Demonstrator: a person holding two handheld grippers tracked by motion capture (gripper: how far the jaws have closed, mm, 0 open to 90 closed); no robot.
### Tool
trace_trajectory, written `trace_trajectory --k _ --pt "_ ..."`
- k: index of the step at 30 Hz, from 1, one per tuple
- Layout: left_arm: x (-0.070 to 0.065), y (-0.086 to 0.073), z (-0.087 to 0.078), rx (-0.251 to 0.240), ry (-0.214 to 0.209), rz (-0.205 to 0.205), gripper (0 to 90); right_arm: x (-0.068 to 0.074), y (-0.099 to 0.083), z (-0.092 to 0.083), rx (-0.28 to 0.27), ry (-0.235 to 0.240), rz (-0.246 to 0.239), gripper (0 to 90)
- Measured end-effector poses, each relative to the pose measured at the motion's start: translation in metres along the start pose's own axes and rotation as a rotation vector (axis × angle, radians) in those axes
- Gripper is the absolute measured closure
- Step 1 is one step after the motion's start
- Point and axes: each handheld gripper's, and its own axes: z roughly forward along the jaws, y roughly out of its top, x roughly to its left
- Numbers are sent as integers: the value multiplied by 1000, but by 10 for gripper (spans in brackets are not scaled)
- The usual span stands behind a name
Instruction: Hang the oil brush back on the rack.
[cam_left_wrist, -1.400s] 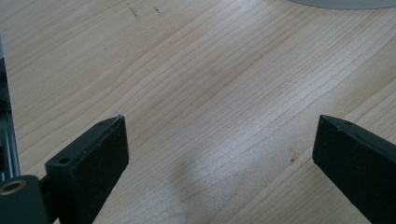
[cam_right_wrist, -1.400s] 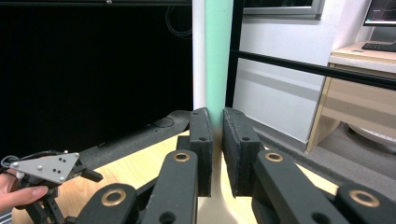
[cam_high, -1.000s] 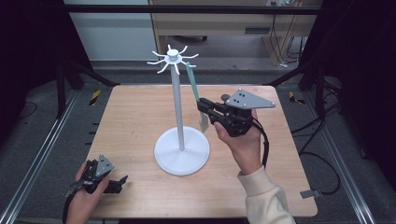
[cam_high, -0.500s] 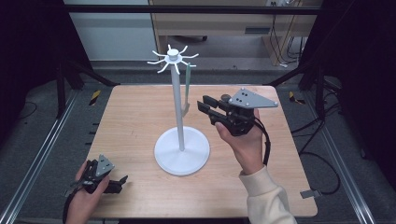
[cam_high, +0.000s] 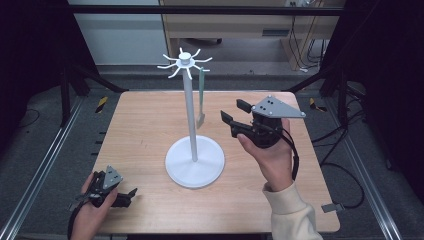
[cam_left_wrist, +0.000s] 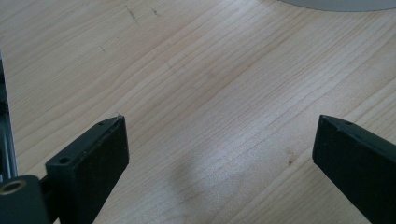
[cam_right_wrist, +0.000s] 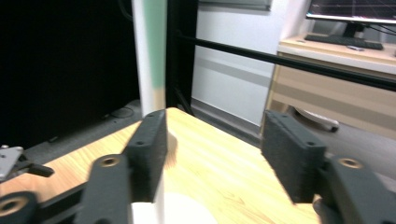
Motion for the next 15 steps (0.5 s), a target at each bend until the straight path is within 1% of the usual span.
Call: trace_trajectory --k 4,6,8,10,12,15 --pt "0 0 0 0 -2 0 32 -6 -6 2 34 -39 0 276" --pt "0 0 0 0 -2 0 32 -10 -11 6 73 -59 -18 219" --pt "0 0 0 -2 -1 0 32 -15 -18 8 98 -77 -24 178" --pt "0 0 0 -3 -1 0 32 -20 -26 10 120 -84 -12 146" --pt "-1 1 0 -3 -2 0 32 -27 -35 11 132 -91 -11 122" --pt "-1 1 0 -6 -4 1 32 -37 -46 10 145 -94 10 99"
